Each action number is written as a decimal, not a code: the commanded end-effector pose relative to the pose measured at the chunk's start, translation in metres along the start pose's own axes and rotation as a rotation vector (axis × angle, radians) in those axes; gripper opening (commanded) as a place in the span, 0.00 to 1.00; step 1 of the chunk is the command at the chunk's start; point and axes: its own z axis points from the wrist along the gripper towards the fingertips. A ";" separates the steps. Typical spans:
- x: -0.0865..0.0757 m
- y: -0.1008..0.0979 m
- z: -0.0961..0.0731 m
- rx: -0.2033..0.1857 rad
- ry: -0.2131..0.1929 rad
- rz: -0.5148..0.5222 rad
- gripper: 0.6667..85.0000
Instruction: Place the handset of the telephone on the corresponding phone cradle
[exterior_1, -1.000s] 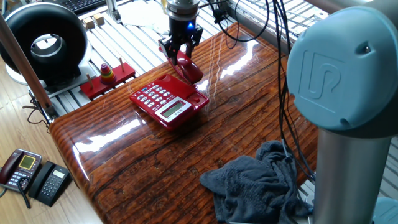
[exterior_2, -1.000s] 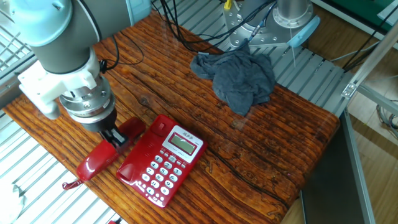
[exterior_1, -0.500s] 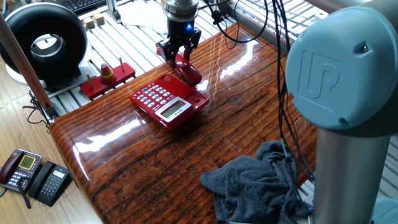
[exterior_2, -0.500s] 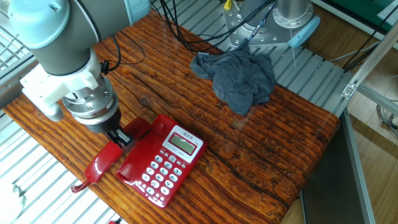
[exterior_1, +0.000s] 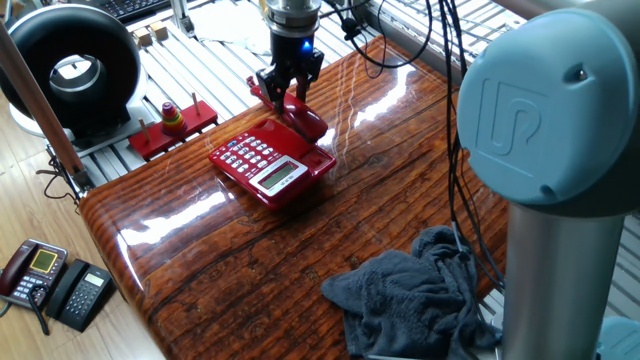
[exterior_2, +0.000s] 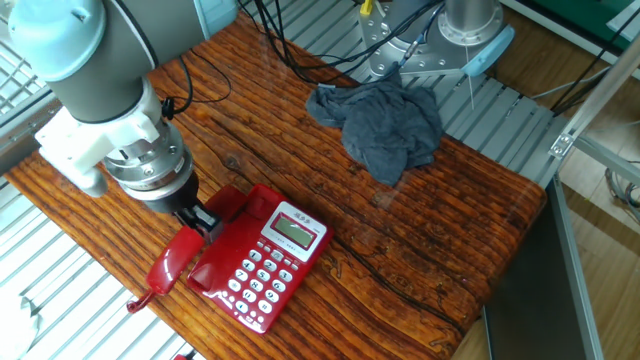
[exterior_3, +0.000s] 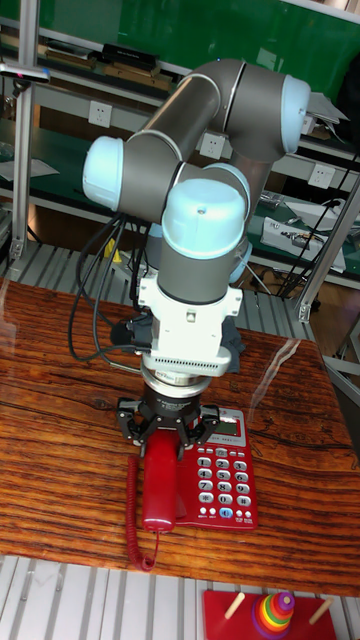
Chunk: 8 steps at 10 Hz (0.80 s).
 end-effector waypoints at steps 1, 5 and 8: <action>0.001 0.007 0.004 -0.028 -0.001 -0.001 0.40; 0.005 0.011 0.017 -0.038 -0.006 -0.002 0.40; 0.016 0.017 0.017 -0.045 0.012 0.015 0.39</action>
